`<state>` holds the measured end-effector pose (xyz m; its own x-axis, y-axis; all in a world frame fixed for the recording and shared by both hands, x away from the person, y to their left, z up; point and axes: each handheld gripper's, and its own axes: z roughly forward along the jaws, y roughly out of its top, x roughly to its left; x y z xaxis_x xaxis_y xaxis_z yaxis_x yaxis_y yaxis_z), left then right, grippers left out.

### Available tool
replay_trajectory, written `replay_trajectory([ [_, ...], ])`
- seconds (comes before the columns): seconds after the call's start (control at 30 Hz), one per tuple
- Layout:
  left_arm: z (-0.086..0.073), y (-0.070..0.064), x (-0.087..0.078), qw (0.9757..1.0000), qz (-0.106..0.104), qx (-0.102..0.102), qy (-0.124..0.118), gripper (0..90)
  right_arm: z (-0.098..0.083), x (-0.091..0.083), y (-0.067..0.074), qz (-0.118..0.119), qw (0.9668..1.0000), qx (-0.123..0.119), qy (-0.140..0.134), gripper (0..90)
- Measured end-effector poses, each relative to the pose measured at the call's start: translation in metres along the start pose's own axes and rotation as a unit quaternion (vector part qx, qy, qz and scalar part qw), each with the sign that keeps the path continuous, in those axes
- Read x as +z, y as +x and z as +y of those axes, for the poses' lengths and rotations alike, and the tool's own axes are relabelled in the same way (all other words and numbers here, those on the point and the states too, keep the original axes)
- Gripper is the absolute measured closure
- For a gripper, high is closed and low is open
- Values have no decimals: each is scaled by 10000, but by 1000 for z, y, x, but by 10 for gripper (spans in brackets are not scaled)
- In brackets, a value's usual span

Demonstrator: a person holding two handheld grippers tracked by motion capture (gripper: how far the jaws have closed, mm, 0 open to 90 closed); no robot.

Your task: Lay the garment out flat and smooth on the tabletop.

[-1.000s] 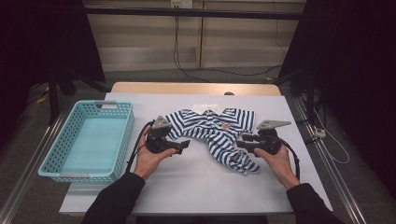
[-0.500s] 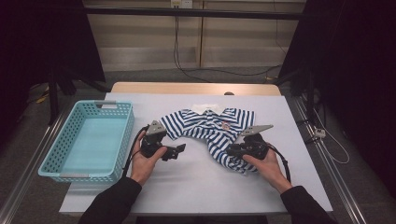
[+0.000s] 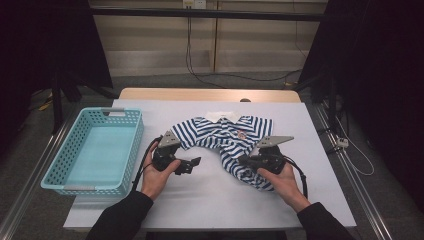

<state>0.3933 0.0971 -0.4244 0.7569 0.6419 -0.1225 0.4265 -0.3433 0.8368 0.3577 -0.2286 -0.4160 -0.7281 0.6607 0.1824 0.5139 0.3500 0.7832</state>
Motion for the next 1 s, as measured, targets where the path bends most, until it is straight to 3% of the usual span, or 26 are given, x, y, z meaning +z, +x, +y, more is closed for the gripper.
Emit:
replay_trajectory([
  [0.2,-1,-3,0,10000,-49,49,-1,48,4,12,25,301,9994,-165,9,896],
  [0.6,-5,-1,-11,10000,66,-6,11,49,7,38,67,803,9957,-437,147,895],
  [0.83,-6,-1,-9,10000,40,-8,8,48,0,59,75,910,9935,-581,360,861],
  [0.9,-6,-1,-7,9999,92,25,42,48,-2,65,75,831,9928,-723,480,810],
  [0.93,-6,-2,-6,10000,82,-49,11,49,-3,68,74,827,9927,-720,508,778],
  [1.0,-6,-3,-7,9999,81,-4,59,50,-4,69,72,852,9922,-711,560,707],
])
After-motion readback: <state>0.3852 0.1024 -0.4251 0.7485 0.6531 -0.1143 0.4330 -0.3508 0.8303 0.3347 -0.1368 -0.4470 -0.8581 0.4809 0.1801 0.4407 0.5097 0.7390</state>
